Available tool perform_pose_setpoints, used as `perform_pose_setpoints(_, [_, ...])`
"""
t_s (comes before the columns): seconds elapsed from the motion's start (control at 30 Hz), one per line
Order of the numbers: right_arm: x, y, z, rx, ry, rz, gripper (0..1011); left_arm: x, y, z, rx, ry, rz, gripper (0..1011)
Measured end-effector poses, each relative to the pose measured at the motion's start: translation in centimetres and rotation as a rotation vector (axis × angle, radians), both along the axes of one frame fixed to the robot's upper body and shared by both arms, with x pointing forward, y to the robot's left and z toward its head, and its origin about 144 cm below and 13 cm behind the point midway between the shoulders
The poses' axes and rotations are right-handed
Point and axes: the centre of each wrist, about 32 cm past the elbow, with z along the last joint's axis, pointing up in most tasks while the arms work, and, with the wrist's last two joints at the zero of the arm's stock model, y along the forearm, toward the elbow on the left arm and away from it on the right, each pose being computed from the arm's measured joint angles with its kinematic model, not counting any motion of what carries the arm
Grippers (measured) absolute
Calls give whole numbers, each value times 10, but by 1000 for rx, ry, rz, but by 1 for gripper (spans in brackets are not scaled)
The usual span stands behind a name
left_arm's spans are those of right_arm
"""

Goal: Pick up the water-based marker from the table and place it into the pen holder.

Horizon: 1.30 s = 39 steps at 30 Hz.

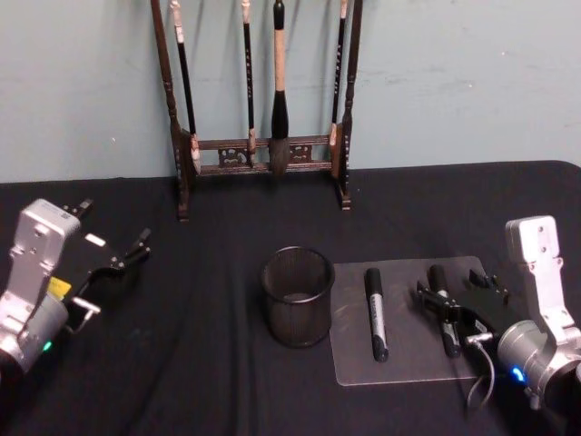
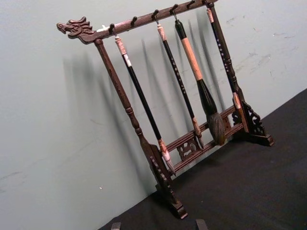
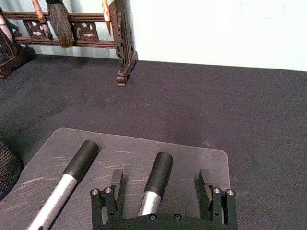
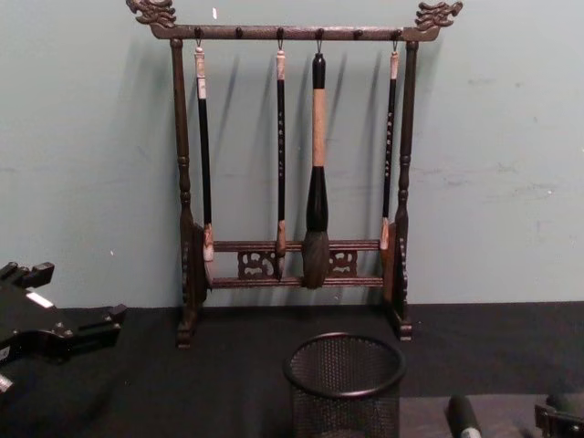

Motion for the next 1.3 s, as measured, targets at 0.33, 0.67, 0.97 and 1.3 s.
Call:
perform_pose_setpoints(0.33, [0,-1,-3,9,7,2,1002,0,0,0,0,0,0,1009])
perform_pose_setpoints(0.67, [1,0,-5,13,11,5,1002,0,0,0,0,0,0,1009])
perform_pose_setpoints(0.97, [0,0,-7,7,20,10,1002,0,0,0,0,0,0,1009])
perform_pose_setpoints(1.3, [1,-1,-7,-3,26,16,1002,0,0,0,0,0,0,1009])
